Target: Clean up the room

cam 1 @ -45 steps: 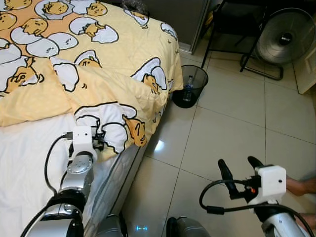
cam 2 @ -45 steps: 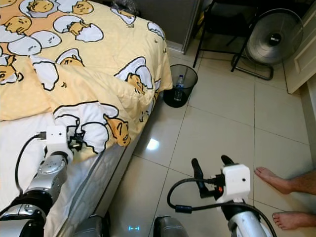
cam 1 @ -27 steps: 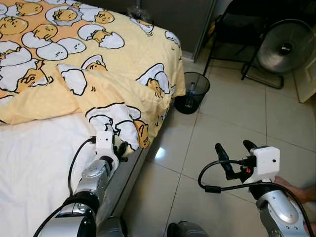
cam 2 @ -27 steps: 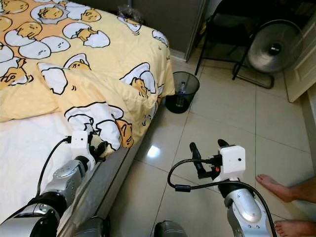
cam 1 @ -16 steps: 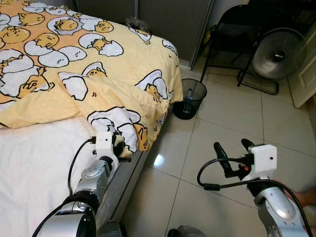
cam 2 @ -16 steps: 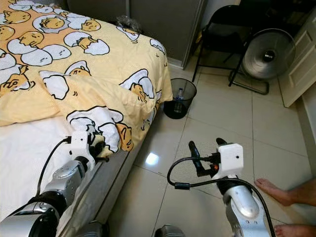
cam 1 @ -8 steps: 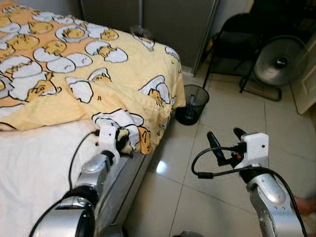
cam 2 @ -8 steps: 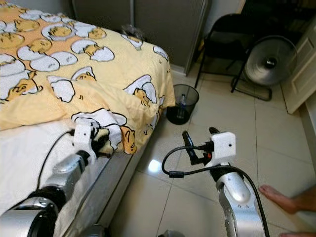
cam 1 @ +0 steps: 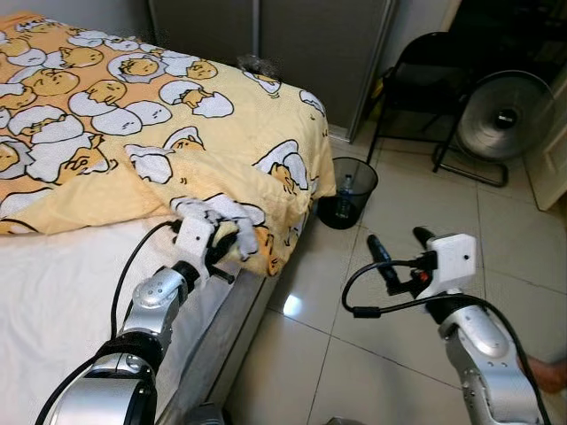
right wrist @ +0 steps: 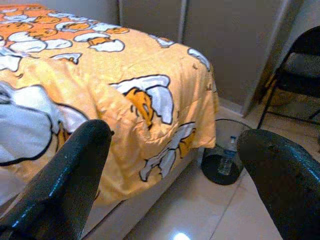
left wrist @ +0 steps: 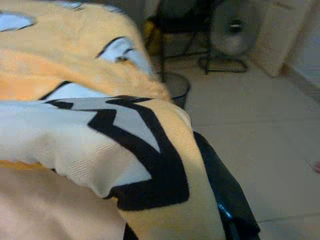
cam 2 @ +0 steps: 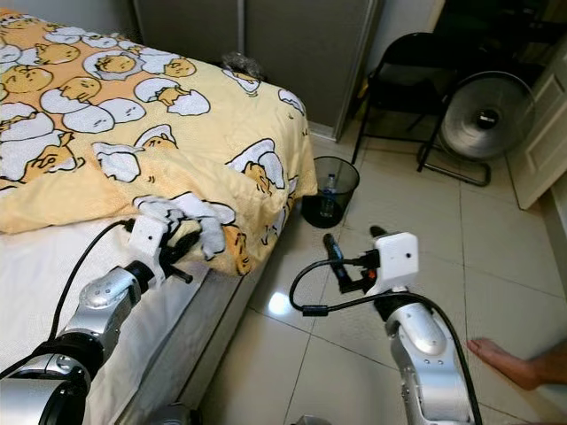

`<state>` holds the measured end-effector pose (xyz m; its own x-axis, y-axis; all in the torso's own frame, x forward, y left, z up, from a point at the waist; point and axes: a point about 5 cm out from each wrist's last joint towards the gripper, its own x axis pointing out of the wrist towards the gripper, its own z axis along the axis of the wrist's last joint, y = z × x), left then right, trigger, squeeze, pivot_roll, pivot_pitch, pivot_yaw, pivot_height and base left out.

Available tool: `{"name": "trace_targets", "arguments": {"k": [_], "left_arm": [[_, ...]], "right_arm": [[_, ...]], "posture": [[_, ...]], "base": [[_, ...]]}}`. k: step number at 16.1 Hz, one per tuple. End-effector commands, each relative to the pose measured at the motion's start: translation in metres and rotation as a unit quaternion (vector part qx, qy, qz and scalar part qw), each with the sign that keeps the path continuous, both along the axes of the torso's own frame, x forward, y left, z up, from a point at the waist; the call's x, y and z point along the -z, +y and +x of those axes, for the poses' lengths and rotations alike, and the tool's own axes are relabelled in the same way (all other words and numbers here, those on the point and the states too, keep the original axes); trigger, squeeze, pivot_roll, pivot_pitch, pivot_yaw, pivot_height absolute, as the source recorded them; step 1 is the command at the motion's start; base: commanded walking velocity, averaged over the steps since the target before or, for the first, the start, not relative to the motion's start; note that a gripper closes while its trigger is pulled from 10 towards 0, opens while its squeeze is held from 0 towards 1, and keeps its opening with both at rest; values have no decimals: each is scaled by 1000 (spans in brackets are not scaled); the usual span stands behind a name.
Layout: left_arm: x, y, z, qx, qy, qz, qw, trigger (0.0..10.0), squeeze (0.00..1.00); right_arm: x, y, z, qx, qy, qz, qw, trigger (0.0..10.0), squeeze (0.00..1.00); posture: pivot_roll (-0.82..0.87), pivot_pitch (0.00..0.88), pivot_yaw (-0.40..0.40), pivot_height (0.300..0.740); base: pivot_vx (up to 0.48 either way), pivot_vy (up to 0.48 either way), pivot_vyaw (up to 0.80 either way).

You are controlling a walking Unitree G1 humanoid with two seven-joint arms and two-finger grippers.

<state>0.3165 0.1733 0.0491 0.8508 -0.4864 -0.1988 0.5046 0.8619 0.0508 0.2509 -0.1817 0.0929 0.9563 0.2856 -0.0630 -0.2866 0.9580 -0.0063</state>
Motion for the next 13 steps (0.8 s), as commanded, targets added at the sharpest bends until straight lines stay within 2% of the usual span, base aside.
{"name": "trace_targets", "arguments": {"k": [1, 5, 8, 10, 11, 13], "left_arm": [[-4, -9, 1, 33, -12, -3, 999, 0, 0], [1, -24, -8, 117, -3, -11, 993, 0, 0], [-1, -33, -12, 170, -15, -8, 985, 0, 0], [-4, -40, -13, 210, -14, -23, 977, 0, 0], [-5, -44, -15, 242, -6, -34, 970, 0, 0], [-5, -50, -20, 298, 0, -27, 954, 0, 0]], "right_arm": [[-4, 1, 3, -6, -8, 10, 1000, 10000, 0], [-7, -1, 7, -23, -8, 7, 1000, 10000, 0], [-10, -2, 7, -32, -9, 7, 999, 10000, 0], [-10, -1, 7, -38, -8, 8, 999, 10000, 0], [-10, -1, 6, -41, -7, 7, 999, 10000, 0], [-10, 0, 6, -47, -5, 8, 999, 10000, 0]], "posture": [[-218, 17, -29, 740], [-215, 21, -29, 740], [-224, 26, -24, 740], [-226, 26, -19, 740], [-226, 26, -19, 740], [-224, 26, -16, 740]], "base": [[0, 0, 0], [0, 0, 0], [0, 0, 0], [0, 0, 0], [0, 0, 0], [0, 0, 0]]}}
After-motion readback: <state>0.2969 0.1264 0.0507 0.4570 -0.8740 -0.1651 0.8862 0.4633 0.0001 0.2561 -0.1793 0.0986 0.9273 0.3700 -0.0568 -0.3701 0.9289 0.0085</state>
